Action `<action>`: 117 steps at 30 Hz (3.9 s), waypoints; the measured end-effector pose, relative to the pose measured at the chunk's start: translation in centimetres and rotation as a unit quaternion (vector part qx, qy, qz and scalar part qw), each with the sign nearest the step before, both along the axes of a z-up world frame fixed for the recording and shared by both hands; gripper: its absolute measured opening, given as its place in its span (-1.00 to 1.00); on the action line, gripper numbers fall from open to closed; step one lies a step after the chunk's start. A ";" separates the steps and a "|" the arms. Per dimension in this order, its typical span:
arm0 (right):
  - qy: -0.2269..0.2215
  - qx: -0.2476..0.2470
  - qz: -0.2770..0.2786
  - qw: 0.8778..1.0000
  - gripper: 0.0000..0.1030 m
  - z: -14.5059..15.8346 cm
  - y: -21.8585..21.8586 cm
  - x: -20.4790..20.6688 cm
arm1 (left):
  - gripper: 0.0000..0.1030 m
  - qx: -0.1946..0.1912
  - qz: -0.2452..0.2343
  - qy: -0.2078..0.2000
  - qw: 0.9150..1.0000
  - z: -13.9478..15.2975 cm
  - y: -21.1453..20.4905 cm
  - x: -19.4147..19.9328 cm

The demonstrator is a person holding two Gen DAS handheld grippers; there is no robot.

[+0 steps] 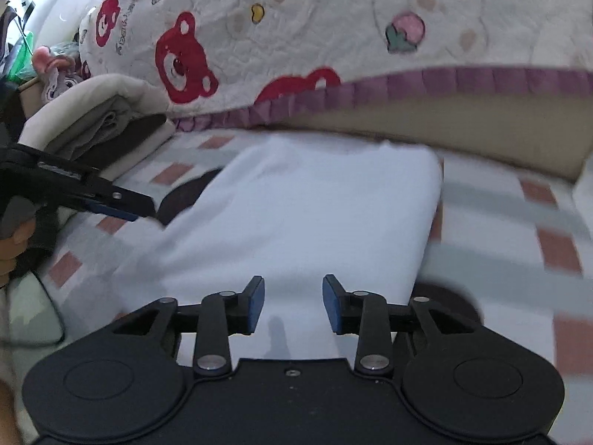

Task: Fold clothes

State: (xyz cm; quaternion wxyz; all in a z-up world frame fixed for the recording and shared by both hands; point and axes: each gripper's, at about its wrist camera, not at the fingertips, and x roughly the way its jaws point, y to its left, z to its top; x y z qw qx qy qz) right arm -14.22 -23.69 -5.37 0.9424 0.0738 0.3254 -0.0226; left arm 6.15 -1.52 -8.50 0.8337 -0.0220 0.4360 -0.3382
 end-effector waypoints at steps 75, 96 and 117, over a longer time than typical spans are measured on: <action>0.078 0.120 0.057 0.988 0.27 -0.4 -2.9 -3.6 | 0.11 -0.020 0.050 0.110 0.992 -5.3 4.6 2.5; 0.046 0.310 -0.110 0.943 0.17 -7.0 -14.2 8.1 | -0.59 -0.087 -0.014 0.147 0.985 -7.6 -2.6 6.3; 0.018 0.089 -0.075 0.993 -0.23 -2.3 -10.0 7.3 | -0.49 0.011 -0.049 0.014 0.999 -4.5 -6.3 1.2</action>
